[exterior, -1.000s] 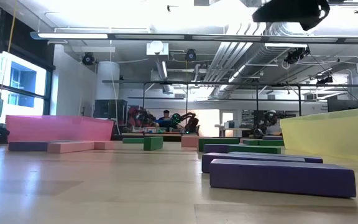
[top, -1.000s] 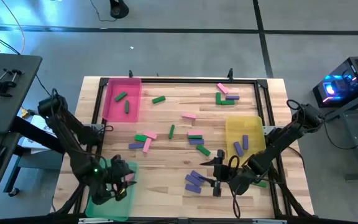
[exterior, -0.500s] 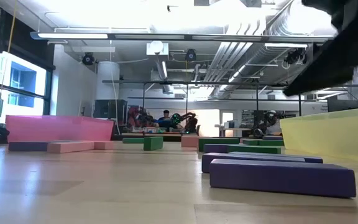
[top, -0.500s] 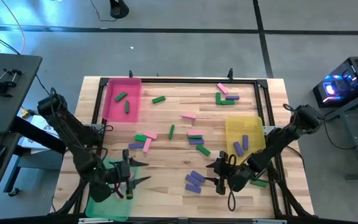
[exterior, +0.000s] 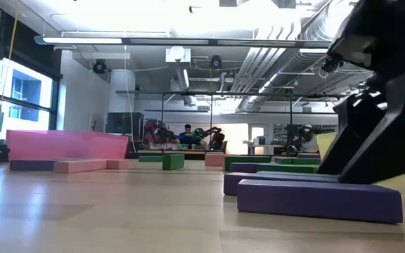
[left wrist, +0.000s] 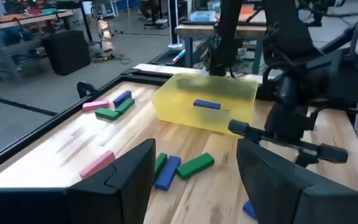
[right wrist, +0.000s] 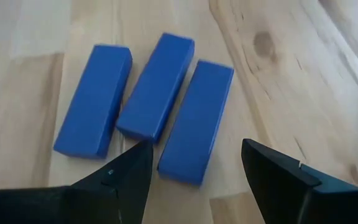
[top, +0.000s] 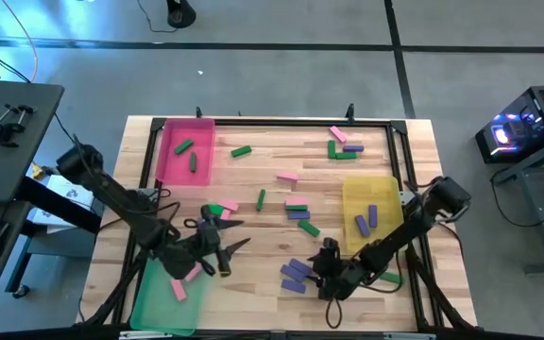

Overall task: Sort blocks
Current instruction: Put the blue block into the yellow bin, then put the pink block into the green bin

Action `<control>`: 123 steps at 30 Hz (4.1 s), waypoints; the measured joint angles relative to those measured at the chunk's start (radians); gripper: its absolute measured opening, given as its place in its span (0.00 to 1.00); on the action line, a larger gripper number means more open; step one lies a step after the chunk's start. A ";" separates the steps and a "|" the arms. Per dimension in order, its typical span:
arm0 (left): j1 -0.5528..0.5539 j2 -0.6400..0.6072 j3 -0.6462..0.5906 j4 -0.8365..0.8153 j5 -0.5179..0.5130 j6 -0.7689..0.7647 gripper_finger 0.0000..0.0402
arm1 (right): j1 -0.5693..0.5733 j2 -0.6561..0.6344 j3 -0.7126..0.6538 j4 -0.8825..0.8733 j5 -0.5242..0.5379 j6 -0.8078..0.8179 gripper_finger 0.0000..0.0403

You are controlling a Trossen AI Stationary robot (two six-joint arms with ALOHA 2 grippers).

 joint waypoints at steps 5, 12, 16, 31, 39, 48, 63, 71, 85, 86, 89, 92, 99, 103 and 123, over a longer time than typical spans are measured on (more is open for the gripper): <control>0.019 0.041 0.000 0.010 0.036 -0.001 0.53 | -0.003 0.002 0.000 -0.027 -0.004 0.007 0.57; 0.019 0.106 0.000 0.073 0.038 -0.002 0.53 | -0.032 0.005 0.001 -0.063 -0.015 0.036 0.46; 0.019 0.144 0.000 0.113 0.038 -0.002 0.53 | -0.050 0.023 0.003 -0.051 -0.029 0.026 0.34; 0.050 0.251 0.000 0.223 0.029 0.006 0.53 | 0.027 -0.163 0.002 -0.153 0.294 0.045 0.19; 0.051 0.251 0.000 0.223 0.036 0.014 0.53 | 0.103 -0.459 0.003 -0.781 0.412 0.526 0.19; 0.051 0.251 0.000 0.222 0.036 0.015 0.53 | 0.084 -0.556 -0.020 -1.494 0.078 1.297 0.19; 0.057 0.251 0.000 0.220 0.038 0.016 0.53 | -0.082 -0.534 -0.084 -1.343 -0.183 1.119 0.22; 0.056 0.251 0.000 0.220 0.038 0.016 0.53 | -0.179 -0.507 -0.084 -1.193 -0.186 0.915 0.22; 0.056 0.251 0.000 0.220 0.038 0.016 0.53 | -0.249 -0.356 -0.084 -1.202 -0.216 0.771 0.32; 0.056 0.251 0.000 0.221 0.038 0.016 0.53 | -0.249 -0.356 -0.084 -1.206 -0.215 0.764 0.34; 0.056 0.251 0.000 0.221 0.037 0.015 0.53 | -0.248 -0.369 -0.078 -1.256 -0.200 0.760 0.41; 0.056 0.251 0.000 0.221 0.038 0.015 0.53 | -0.230 -0.394 -0.049 -1.336 -0.164 0.795 0.45; 0.056 0.251 0.000 0.219 0.080 0.014 0.53 | -0.114 -0.433 0.046 -1.372 0.104 0.893 0.46; 0.057 0.251 0.000 0.202 0.082 0.013 0.53 | -0.023 -0.433 0.066 -1.163 0.321 0.818 0.46; 0.519 0.188 0.000 -0.519 0.738 -0.024 0.46 | 0.132 -0.308 0.067 -0.351 0.446 0.111 0.46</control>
